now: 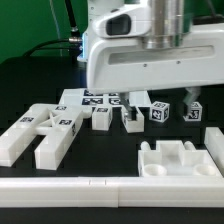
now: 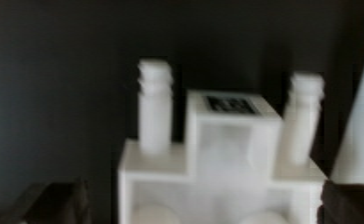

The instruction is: Assemble chair

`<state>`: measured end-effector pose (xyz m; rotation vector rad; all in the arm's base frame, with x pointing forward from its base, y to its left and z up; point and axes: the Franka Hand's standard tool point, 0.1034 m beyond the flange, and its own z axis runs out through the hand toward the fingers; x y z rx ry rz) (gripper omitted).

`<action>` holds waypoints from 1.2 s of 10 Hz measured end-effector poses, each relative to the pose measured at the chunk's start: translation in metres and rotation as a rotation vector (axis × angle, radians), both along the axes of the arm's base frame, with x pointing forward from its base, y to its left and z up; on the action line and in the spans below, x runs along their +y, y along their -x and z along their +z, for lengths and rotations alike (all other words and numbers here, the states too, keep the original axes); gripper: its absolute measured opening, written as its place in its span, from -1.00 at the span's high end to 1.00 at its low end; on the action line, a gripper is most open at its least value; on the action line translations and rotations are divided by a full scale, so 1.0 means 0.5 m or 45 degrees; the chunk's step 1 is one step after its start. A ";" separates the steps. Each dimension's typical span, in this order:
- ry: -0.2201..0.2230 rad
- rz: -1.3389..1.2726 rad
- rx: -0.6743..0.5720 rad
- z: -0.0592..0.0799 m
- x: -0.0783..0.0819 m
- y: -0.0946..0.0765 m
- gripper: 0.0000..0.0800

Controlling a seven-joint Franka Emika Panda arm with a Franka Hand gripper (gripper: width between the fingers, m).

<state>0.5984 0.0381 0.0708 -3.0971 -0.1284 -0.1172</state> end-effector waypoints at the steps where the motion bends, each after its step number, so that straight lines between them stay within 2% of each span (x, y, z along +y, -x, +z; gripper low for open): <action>1: 0.009 0.014 -0.004 -0.006 -0.020 0.019 -0.62; 2: 0.010 0.000 0.013 -0.018 -0.038 0.041 -0.62; 5: 0.005 0.000 0.038 -0.018 -0.033 0.041 -0.62; 8: -0.019 -0.037 0.318 -0.029 -0.014 0.082 -0.62; 10: -0.006 -0.123 0.537 -0.043 -0.002 0.146 -0.62; 11: -0.006 -0.122 0.629 -0.049 -0.004 0.159 -0.62; 12: -0.009 -0.118 0.711 -0.048 -0.003 0.158 -0.62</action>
Offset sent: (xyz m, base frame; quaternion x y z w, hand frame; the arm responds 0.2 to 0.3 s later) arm 0.0000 0.0000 0.0000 0.0000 -0.0650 0.0000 0.9979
